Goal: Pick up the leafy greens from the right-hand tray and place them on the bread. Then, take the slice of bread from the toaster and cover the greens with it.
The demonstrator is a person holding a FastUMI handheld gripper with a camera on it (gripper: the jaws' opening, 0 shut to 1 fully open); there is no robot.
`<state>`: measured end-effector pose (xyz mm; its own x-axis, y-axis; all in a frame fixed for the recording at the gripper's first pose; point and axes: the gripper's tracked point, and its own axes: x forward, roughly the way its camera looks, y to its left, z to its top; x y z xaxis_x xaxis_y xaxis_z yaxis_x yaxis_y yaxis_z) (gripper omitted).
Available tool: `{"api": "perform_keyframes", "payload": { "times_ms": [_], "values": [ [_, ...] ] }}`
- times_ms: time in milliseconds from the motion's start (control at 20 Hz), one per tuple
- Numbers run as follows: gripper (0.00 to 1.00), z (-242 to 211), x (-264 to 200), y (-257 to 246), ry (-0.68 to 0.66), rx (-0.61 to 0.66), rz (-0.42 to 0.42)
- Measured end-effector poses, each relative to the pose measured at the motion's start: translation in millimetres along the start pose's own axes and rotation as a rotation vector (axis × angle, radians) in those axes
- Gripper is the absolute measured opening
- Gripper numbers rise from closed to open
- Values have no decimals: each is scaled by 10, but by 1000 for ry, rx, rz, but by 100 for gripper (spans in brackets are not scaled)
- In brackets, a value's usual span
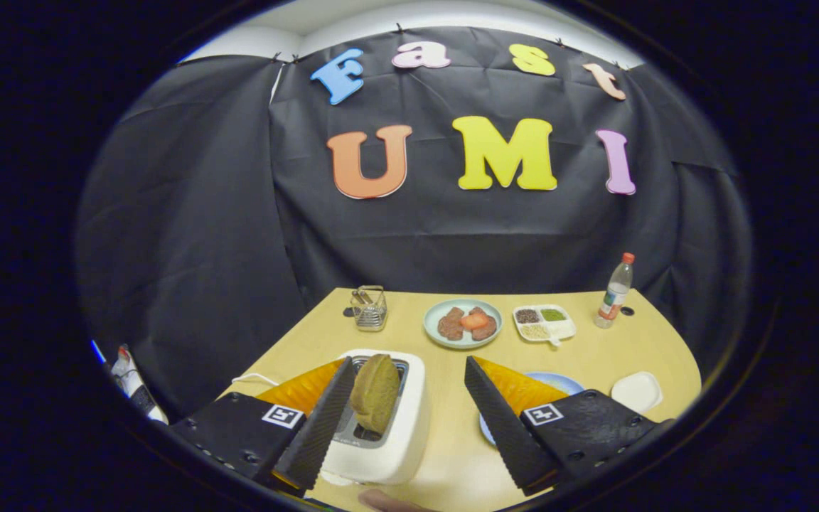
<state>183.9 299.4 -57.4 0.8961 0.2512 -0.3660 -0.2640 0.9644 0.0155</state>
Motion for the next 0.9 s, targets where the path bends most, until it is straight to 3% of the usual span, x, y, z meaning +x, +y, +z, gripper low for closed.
{"api": "perform_keyframes", "payload": {
  "times_ms": [300,550,750,850,900],
  "values": [
    [96,-244,395,166,67,16,-62],
    [81,-483,630,217,127,14,-118],
    [44,-519,675,225,133,-16,-151],
    [16,-551,655,265,140,2,-142],
    [14,-496,641,223,136,-5,-158]
  ]
}}
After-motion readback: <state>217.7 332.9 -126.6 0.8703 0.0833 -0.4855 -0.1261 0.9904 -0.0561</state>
